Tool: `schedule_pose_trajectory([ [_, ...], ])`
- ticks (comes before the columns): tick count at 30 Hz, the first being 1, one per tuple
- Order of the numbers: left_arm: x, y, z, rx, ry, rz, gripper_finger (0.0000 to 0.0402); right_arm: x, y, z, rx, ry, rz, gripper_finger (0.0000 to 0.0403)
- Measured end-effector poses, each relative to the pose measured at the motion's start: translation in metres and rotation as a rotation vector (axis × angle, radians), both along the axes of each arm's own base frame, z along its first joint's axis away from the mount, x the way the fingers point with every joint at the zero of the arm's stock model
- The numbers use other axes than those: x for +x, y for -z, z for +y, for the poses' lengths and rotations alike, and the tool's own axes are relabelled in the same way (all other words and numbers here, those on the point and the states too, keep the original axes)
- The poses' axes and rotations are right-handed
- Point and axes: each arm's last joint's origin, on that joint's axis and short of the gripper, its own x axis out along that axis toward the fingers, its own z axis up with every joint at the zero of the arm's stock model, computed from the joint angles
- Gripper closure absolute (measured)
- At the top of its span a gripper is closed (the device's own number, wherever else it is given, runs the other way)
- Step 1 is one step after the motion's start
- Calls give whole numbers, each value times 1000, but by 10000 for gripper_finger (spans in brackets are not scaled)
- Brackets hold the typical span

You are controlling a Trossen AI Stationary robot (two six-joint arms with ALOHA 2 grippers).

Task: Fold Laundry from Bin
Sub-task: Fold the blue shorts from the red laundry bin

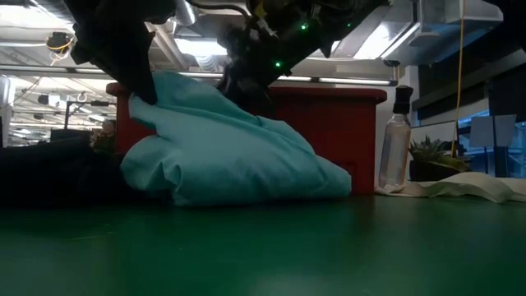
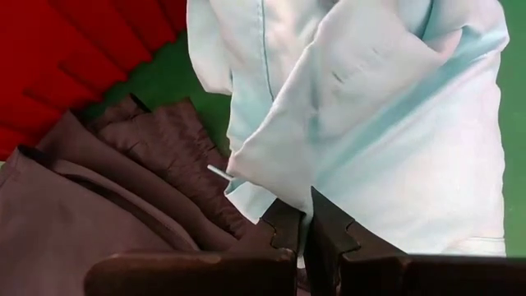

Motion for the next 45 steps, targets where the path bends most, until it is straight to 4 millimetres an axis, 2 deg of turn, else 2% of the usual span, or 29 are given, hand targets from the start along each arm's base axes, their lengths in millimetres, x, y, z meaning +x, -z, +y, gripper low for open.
schedule_pose_trajectory([
  [5,0,0,0,0,0,0,401,1,-1,3,-1,-6,-8,213],
  [9,0,0,0,0,0,0,401,3,-10,9,-43,9,-6,186],
  [13,0,0,0,0,0,0,401,7,-34,21,-79,33,9,184],
  [18,0,0,0,1,3,1,401,1,-59,33,-63,48,169,190],
  [21,0,0,0,2,5,2,401,-5,-69,38,-16,76,246,191],
  [25,0,0,0,2,5,2,401,-8,-76,37,24,111,261,191],
  [29,0,0,0,2,6,2,401,-14,-71,38,124,155,321,191],
  [35,0,0,0,2,6,3,401,-26,-55,46,433,70,484,191],
  [40,0,0,0,2,6,3,401,-27,-37,46,473,111,509,191],
  [43,0,0,0,1,6,3,401,-29,-19,46,458,134,535,191],
  [45,0,0,0,1,6,2,401,-28,-16,45,448,141,523,191],
])
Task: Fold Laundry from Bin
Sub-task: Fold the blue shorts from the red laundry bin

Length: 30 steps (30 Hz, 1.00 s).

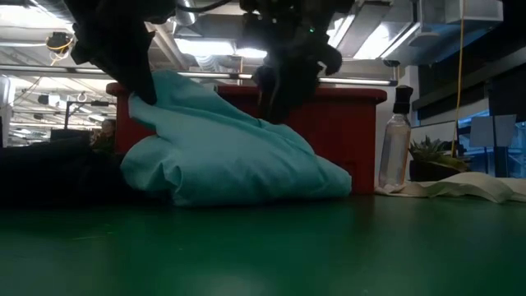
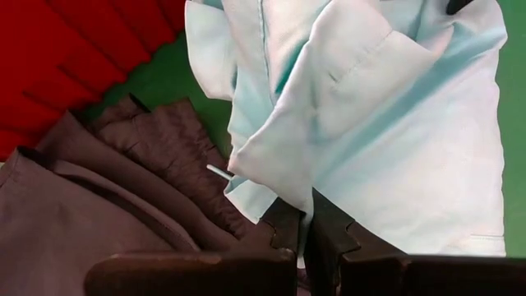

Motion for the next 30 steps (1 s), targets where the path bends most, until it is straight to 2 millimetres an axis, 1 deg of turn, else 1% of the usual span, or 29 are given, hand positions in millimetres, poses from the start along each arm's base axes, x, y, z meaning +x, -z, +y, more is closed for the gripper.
schedule_pose_trajectory([
  [3,0,0,0,-1,-1,-4,401,3,-3,-4,-15,30,-35,191],
  [8,0,0,0,-1,-1,-4,401,5,-4,-9,25,99,-62,191],
  [11,0,0,0,-1,-1,-3,401,3,-3,-9,40,95,-39,191],
  [21,0,0,0,-1,0,-3,401,3,-3,-7,91,137,-40,191],
  [24,0,0,0,-1,-1,-3,401,6,3,-7,108,174,-32,191],
  [26,0,0,0,-1,0,-3,401,8,10,-7,107,176,-10,192],
  [30,1,0,0,-2,0,-6,401,10,14,-7,107,178,-2,214],
])
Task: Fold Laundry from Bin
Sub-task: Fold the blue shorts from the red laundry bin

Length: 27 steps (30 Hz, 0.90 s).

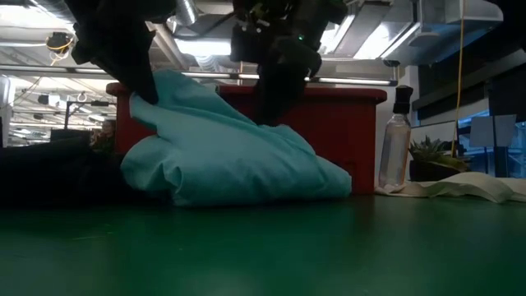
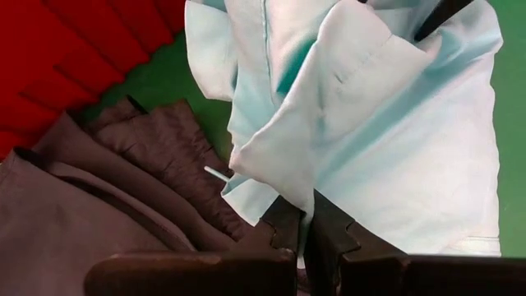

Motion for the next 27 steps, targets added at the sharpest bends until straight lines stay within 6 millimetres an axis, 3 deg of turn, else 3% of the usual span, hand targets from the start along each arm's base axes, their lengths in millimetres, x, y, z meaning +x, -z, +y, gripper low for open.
schedule_pose_trajectory([
  [12,0,0,0,-1,0,-2,401,-1,-1,-1,-43,-23,36,394],
  [19,0,0,0,3,-1,-3,401,-1,-35,-5,-211,-9,55,395],
  [24,0,0,0,8,-2,-4,401,6,-63,-9,-333,36,-35,394],
  [27,0,0,1,10,-3,-5,401,9,-68,-10,-353,38,-80,399],
])
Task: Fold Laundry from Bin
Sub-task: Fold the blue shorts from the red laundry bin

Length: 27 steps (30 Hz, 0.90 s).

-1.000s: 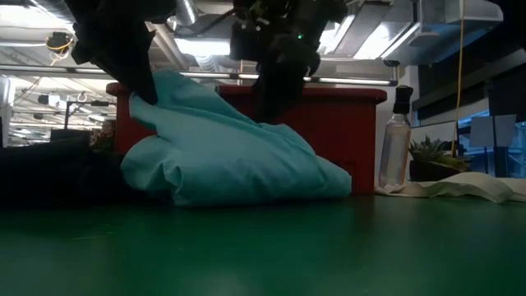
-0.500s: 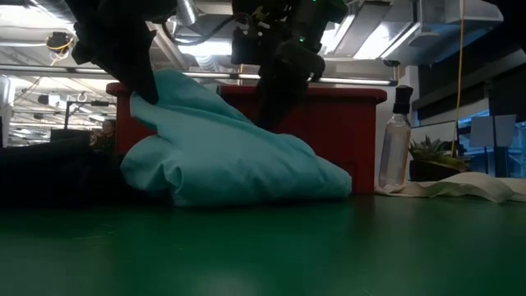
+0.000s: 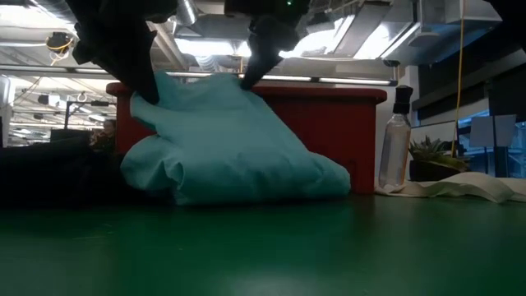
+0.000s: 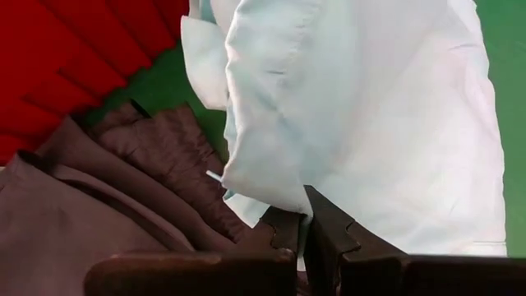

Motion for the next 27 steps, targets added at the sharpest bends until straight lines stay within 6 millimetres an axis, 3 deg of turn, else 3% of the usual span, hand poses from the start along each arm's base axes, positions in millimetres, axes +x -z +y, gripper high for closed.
schedule_pose_trajectory([
  [10,2,0,8,32,-34,1,401,9,3,-8,-184,63,-32,400],
  [20,6,0,24,20,-92,24,401,13,32,-37,-179,117,43,401],
  [27,7,3,30,29,-107,52,401,16,40,-42,-178,127,49,401],
])
